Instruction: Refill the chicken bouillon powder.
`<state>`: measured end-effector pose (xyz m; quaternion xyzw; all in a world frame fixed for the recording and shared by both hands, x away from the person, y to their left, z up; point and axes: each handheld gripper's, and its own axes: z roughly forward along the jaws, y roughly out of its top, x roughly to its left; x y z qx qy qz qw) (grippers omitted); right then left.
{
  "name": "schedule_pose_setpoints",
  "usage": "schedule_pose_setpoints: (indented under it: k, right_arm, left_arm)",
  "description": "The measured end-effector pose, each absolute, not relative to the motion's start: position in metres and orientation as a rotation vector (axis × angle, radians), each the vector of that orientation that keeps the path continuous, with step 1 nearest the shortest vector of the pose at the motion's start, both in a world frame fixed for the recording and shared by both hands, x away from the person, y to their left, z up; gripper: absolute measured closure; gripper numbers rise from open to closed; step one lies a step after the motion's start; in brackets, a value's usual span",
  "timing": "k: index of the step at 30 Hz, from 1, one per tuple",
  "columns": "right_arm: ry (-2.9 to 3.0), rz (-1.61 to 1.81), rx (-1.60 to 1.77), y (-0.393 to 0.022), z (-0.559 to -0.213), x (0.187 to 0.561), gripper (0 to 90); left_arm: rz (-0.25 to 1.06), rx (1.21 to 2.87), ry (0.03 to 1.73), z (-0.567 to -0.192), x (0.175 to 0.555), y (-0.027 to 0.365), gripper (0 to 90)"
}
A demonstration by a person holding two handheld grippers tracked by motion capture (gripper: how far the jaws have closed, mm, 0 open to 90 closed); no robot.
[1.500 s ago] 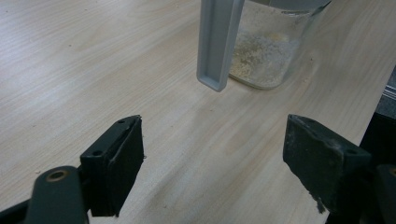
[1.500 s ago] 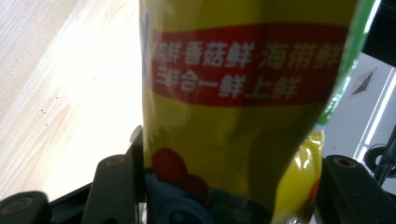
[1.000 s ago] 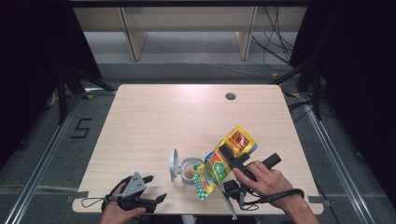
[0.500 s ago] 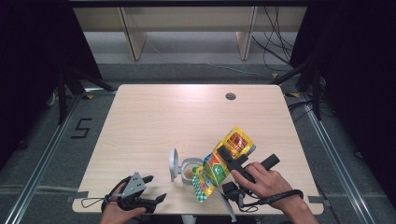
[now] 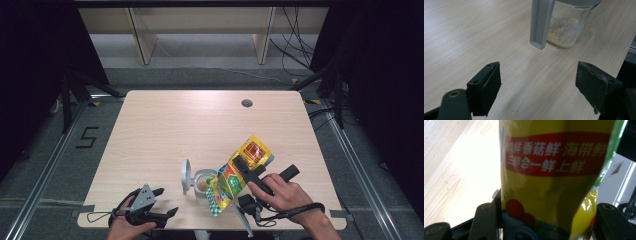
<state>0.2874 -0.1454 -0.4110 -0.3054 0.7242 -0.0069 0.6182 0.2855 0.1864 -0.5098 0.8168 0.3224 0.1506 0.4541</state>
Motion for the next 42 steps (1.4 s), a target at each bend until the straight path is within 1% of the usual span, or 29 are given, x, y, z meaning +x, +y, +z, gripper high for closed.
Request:
schedule_pose_setpoints:
  k: [3,5,11,13,14,16,18,19,20,22,23,27,30,31,32,35,36,42]
  right_arm:
    - [1.672,-0.019,-0.705,-0.1454,-0.4121,0.2878,45.9]
    - [1.67,-0.022,-0.724,-0.1449,-0.4121,0.2884,46.1]
    - [1.676,-0.014,-0.712,-0.1442,-0.4124,0.2891,46.2]
    - [1.676,-0.014,-0.718,-0.1438,-0.413,0.2894,46.3]
    - [1.68,-0.014,-0.717,-0.1435,-0.4133,0.2892,46.3]
    - [1.678,-0.02,-0.725,-0.1428,-0.4127,0.2895,46.3]
    - [1.671,-0.016,-0.723,-0.1427,-0.4122,0.29,46.3]
    - [1.671,-0.013,-0.717,-0.1426,-0.4122,0.29,46.3]
    - [1.673,-0.014,-0.716,-0.1426,-0.4119,0.2899,46.3]
    - [1.671,-0.027,-0.73,-0.1423,-0.4117,0.2902,46.3]
    - [1.672,-0.026,-0.731,-0.1422,-0.4122,0.2904,46.4]
    - [1.675,-0.017,-0.715,-0.1434,-0.4125,0.2901,46.4]
    - [1.671,-0.018,-0.706,-0.1446,-0.4104,0.2911,46.4]
    - [1.672,-0.021,-0.704,-0.1449,-0.4104,0.2911,46.4]
    - [1.676,-0.029,-0.71,-0.1456,-0.4096,0.2914,46.4]
    - [1.668,-0.031,-0.714,-0.1457,-0.4089,0.2917,46.4]
    - [1.668,-0.031,-0.715,-0.1455,-0.4086,0.2921,46.4]
    - [1.665,-0.03,-0.716,-0.1459,-0.4083,0.2917,46.4]
  left_arm:
    - [0.396,2.047,0.781,-0.5094,0.2864,0.1879,20.0]
    - [0.377,2.058,0.778,-0.5082,0.2863,0.1889,20.0]
    - [0.377,2.058,0.779,-0.5079,0.2864,0.1893,20.0]
    - [0.391,2.069,0.753,-0.5071,0.2874,0.1902,20.0]
    - [0.375,2.056,0.781,-0.508,0.2863,0.1891,20.0]
    - [0.365,2.041,0.783,-0.5081,0.2856,0.1883,20.0]
    - [0.364,2.035,0.784,-0.508,0.2855,0.1882,20.0]
    - [0.387,2.052,0.758,-0.5073,0.2868,0.1895,20.0]
    - [0.382,2.05,0.781,-0.508,0.286,0.1891,20.0]
    - [0.387,2.066,0.76,-0.5072,0.287,0.19,20.0]
    - [0.365,2.043,0.784,-0.5081,0.2857,0.1884,20.0]
    - [0.378,2.062,0.777,-0.5079,0.2864,0.1893,20.0]
    - [0.375,2.017,0.793,-0.5098,0.2855,0.1866,20.0]
    - [0.375,2.018,0.793,-0.5098,0.2855,0.1865,20.0]
    - [0.379,2.058,0.779,-0.5082,0.2863,0.1888,20.0]
    - [0.376,2.059,0.779,-0.508,0.2865,0.1892,20.0]
    - [0.386,2.024,0.792,-0.5099,0.286,0.1871,20.0]
    - [0.374,2.018,0.793,-0.5101,0.2856,0.1861,20.0]
